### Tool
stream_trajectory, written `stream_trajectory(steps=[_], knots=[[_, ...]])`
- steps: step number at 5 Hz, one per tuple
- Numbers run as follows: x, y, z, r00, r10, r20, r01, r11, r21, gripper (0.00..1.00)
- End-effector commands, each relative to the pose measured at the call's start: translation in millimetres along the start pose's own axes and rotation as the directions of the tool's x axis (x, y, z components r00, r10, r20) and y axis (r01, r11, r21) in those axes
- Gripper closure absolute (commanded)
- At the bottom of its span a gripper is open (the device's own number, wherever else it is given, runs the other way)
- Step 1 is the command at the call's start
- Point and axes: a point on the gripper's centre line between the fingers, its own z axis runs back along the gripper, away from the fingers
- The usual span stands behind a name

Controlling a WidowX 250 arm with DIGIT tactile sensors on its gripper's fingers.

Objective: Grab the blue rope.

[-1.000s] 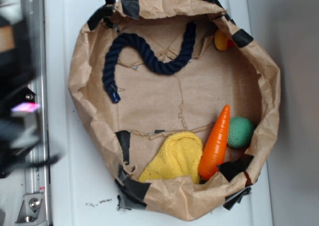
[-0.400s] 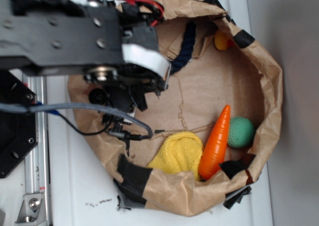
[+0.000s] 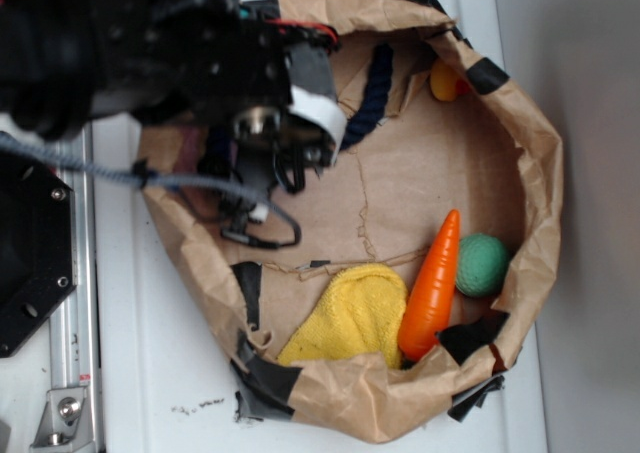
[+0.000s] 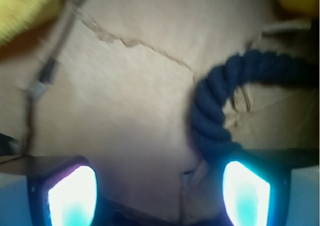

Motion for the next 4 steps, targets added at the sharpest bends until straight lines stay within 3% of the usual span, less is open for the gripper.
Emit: stream_trajectory(steps=[1,3,4], knots=[[1.0,39.0,8.6,0.997,0.049,0.051,-0.051,0.998,0.026,0.00],[2.0,33.8,-15.2,0.996,0.082,0.018,-0.081,0.996,-0.043,0.00],[6.0,26.4,-20.7,0.997,0.079,-0.001,-0.079,0.996,-0.044,0.00]])
